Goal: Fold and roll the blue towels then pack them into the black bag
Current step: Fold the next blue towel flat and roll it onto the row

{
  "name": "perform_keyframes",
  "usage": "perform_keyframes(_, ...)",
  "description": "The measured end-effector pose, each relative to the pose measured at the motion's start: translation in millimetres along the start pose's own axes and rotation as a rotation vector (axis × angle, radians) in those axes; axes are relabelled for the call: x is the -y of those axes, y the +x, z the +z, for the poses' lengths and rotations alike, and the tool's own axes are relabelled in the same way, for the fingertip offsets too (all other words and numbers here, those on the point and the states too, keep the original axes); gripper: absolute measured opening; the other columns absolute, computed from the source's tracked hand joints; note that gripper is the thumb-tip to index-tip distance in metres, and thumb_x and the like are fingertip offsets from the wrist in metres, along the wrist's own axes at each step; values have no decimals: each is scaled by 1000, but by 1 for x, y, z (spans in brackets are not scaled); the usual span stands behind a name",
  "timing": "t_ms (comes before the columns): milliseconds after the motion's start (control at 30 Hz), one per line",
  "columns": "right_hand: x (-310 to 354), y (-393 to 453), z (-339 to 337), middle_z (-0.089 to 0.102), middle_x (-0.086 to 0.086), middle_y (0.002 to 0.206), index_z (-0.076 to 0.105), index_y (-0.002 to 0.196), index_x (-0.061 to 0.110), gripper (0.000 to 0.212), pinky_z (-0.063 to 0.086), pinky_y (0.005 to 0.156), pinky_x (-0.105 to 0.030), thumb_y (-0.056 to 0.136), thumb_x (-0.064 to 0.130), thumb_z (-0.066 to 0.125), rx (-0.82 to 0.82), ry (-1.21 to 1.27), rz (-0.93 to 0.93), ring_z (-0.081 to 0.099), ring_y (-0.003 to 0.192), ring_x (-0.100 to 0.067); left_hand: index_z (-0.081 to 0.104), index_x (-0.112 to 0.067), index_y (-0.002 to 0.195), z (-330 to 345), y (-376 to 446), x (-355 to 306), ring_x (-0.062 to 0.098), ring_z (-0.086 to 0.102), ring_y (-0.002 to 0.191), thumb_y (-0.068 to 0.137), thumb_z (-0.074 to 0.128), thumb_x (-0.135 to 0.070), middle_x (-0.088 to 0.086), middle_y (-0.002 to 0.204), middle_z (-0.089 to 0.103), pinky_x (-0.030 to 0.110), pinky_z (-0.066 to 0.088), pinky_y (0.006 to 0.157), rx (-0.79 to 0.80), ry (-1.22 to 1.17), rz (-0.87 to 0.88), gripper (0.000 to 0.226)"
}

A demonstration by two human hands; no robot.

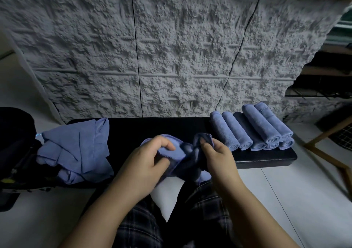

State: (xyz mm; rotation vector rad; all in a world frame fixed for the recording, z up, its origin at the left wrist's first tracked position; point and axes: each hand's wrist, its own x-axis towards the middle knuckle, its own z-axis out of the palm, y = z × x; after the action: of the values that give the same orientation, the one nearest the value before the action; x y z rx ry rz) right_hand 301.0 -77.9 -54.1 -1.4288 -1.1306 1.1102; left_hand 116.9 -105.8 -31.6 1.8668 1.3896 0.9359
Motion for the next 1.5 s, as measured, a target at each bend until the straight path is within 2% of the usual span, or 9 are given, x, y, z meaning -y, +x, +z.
perform_keyframes(167,28,-25,-5,41,2,51,42,58,15,44,32,49,-23,98,32,44,64,-104,-114,38,50,-10,58,-37,88,-12,-3,-11,0,52,80,76,45,-52,-23,84,55,9,36,67,-99,133,178,23)
perform_keyframes(367,46,-38,0,51,1,63,54,70,2,39,38,61,-30,96,31,49,153,-216,-197,46,62,-7,66,-22,78,-9,-3,-25,-1,47,107,82,46,-45,-22,105,54,18,36,88,-183,207,292,31)
perform_keyframes(533,67,-50,-4,71,4,75,72,82,14,14,47,66,-17,90,12,60,248,-216,-293,63,71,-3,64,-30,80,-1,-10,-42,-2,62,75,85,65,-28,-17,79,66,11,44,61,-169,-77,146,6)
perform_keyframes(767,74,-52,-10,74,5,95,72,97,22,24,49,83,-24,98,18,48,406,-201,-258,66,92,-6,62,-33,82,6,-10,-45,1,63,70,83,67,-27,-14,72,67,17,47,62,-216,-177,57,8)
perform_keyframes(900,72,-53,-10,71,-4,105,69,103,25,30,48,93,-34,91,27,42,499,-185,-288,62,105,-23,62,-33,83,8,-8,-44,2,63,69,76,60,-40,-12,73,68,21,49,64,-232,-235,38,10)
perform_keyframes(1000,75,-55,-7,70,11,109,64,106,34,31,45,92,-16,90,21,40,541,-174,-328,61,107,-6,62,-33,81,10,-8,-44,2,61,65,76,60,-38,-10,69,67,19,47,62,-230,-284,34,7)
perform_keyframes(1167,69,-55,-7,64,14,121,60,123,23,44,37,104,-18,85,21,39,547,-220,-319,52,117,6,61,-25,76,12,-7,-48,0,56,57,74,63,-41,-7,63,65,14,42,56,-249,-397,22,16)
perform_keyframes(1367,68,-53,-9,71,5,108,67,109,23,24,48,94,-26,91,24,52,564,-184,-370,63,107,-7,54,-18,67,13,-4,-46,2,44,46,70,73,-38,-4,50,56,20,36,46,-269,-343,-53,27)
perform_keyframes(1500,68,-45,-15,71,13,105,68,109,26,26,47,90,-19,91,26,50,509,-232,-416,63,102,-1,56,-24,67,2,6,-41,1,43,52,67,66,-47,-8,53,54,17,35,52,-92,-389,39,25)
